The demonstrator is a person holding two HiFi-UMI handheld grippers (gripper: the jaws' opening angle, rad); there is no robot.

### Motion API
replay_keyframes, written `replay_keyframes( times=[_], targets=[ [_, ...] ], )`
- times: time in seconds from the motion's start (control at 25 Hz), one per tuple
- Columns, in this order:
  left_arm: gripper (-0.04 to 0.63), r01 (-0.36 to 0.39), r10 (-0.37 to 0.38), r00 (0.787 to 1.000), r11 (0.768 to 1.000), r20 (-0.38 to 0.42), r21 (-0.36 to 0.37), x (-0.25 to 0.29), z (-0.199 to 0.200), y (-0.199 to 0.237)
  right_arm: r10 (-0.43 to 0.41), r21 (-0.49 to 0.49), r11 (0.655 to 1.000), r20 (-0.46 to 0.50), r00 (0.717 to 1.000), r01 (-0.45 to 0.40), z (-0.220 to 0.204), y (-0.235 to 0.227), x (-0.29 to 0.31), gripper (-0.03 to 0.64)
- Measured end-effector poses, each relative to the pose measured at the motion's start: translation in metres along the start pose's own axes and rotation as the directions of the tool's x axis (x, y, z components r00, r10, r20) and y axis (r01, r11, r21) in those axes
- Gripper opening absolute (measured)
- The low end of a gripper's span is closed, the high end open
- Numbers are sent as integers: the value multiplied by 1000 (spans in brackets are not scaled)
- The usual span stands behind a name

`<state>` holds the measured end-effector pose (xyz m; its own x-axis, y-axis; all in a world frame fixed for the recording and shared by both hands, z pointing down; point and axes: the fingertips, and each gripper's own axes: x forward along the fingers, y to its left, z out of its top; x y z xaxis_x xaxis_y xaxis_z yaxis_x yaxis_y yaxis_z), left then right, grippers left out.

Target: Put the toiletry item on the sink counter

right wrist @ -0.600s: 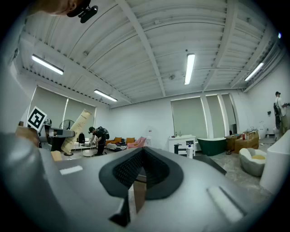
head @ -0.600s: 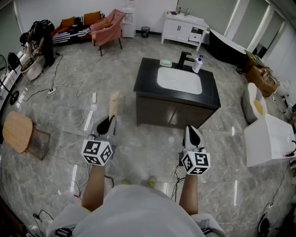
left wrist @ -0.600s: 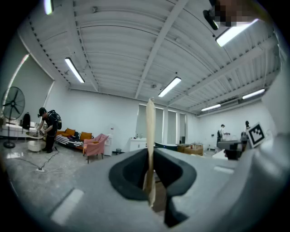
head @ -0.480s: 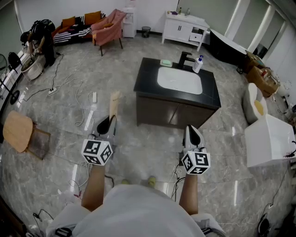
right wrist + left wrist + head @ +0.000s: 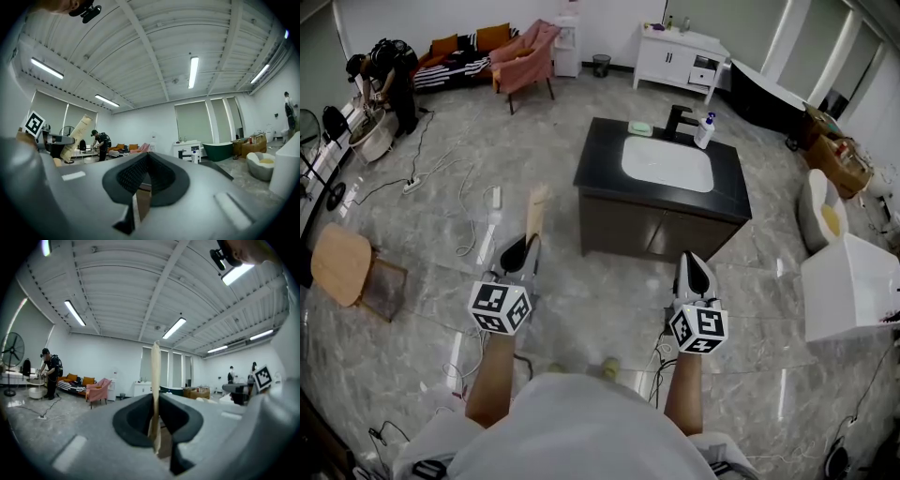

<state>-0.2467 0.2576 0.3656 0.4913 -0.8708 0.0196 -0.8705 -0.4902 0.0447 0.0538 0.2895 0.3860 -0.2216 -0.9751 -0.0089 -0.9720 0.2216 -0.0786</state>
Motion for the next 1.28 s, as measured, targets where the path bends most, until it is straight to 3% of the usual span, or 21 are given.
replay_keyframes(
  times=[0.84,1.28],
  targets=[
    [31,-34,34,999,999,-8,25,80,-5,-85,61,29,998,23,998,-61,-7,-105,11,3],
    [31,-38,38,999,999,-19,0,121,-24,-79,49,31,998,15,999,-50,-22,-133,38,3]
  ],
)
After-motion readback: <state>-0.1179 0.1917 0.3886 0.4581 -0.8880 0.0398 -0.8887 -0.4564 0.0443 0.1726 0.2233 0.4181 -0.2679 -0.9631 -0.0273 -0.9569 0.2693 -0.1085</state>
